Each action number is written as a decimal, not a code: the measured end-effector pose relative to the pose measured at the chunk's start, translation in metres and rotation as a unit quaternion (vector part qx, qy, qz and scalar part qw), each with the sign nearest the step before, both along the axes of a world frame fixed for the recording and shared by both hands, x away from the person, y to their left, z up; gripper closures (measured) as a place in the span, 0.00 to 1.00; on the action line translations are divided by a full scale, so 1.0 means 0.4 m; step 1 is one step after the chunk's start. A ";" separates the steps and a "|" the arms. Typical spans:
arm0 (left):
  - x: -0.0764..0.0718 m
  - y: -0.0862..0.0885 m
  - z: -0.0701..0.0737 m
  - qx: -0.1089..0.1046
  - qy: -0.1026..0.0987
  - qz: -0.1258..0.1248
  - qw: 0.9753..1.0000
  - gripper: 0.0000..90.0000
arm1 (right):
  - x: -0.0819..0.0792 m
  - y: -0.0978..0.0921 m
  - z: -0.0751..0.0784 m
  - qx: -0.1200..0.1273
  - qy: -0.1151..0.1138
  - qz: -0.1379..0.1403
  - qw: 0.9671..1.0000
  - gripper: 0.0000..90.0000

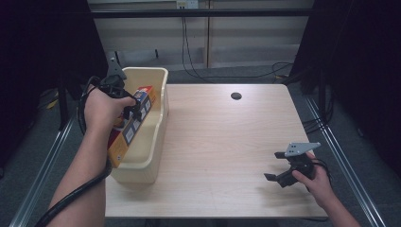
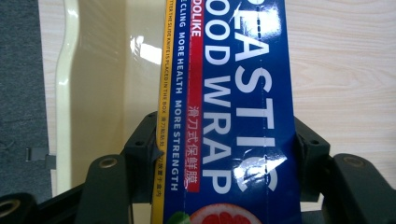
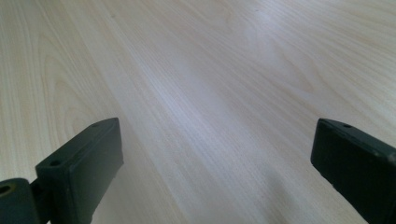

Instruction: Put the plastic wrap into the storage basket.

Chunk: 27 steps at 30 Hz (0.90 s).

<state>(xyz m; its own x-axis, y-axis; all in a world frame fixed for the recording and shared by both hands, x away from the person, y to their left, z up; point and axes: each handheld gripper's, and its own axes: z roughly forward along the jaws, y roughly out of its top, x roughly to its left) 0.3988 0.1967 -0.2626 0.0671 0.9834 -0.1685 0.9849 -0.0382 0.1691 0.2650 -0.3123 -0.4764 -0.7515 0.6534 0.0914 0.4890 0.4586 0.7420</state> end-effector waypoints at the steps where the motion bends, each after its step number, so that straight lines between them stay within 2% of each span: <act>1: -0.001 -0.002 -0.002 0.002 -0.003 0.001 1.000 0.45 | 0.000 0.000 0.000 0.000 0.000 0.000 1.000 0.02; 6: -0.001 -0.004 -0.016 -0.002 0.001 0.002 1.000 0.45 | 0.000 0.000 0.000 0.002 0.000 0.002 1.000 0.02; 11: -0.001 -0.004 -0.032 0.006 0.005 0.003 1.000 0.45 | 0.000 0.000 -0.001 0.001 -0.001 0.004 1.000 0.02; 16: -0.001 0.000 -0.050 0.000 0.014 0.007 1.000 0.45 | 0.000 0.002 -0.001 -0.001 0.000 0.003 1.000 0.02; 24: -0.004 0.003 -0.061 -0.002 0.021 0.005 1.000 0.45 | 0.000 0.001 0.000 0.001 -0.001 0.005 1.000 0.02; 26: -0.005 0.002 -0.066 0.003 0.022 0.011 1.000 0.45 | 0.000 0.001 0.000 0.001 -0.001 0.005 1.000 0.02; 27: -0.004 0.004 -0.068 0.004 0.025 0.006 1.000 0.45 | 0.000 0.002 -0.001 0.000 -0.001 0.007 1.000 0.02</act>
